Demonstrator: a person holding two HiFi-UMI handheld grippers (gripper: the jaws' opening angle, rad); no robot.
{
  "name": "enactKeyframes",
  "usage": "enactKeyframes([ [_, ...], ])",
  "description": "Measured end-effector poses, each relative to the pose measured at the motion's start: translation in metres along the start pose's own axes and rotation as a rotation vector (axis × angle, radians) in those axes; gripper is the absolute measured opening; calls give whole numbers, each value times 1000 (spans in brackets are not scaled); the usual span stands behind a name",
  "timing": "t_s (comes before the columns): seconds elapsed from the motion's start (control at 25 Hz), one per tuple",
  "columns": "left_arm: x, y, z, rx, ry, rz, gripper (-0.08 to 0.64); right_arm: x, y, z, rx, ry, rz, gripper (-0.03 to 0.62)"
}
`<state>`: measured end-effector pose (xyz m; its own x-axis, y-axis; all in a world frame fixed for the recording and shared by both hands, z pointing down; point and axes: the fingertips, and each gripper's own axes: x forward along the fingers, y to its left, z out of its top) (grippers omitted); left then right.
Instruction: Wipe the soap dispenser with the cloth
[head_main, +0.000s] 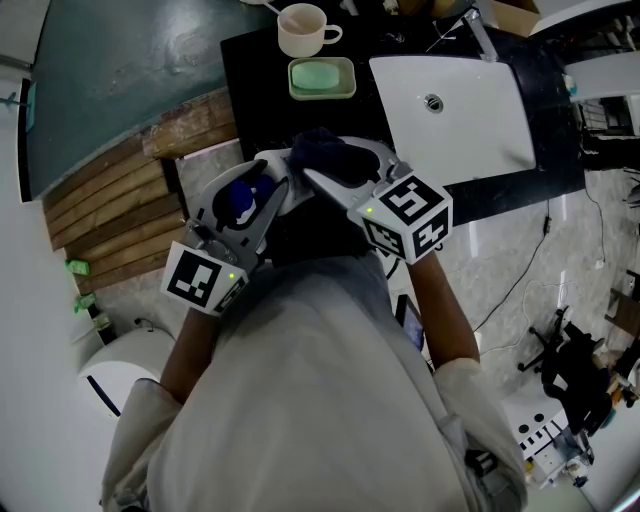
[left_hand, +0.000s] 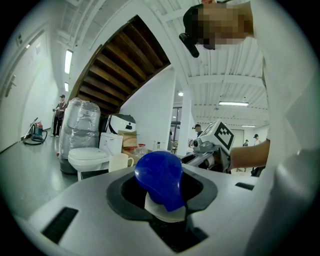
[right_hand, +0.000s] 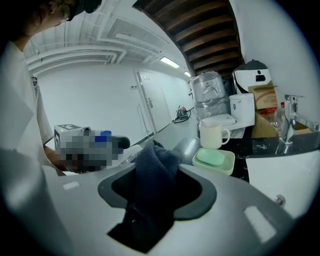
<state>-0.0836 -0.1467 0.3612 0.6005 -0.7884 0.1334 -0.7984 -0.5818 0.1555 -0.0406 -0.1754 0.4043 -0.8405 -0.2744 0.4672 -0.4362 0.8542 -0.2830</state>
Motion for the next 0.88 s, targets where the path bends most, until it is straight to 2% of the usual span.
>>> enactKeyframes([
  [0.88,0,-1,1,0,-2,4,138,2,-20,-21,56,16,-30,183],
])
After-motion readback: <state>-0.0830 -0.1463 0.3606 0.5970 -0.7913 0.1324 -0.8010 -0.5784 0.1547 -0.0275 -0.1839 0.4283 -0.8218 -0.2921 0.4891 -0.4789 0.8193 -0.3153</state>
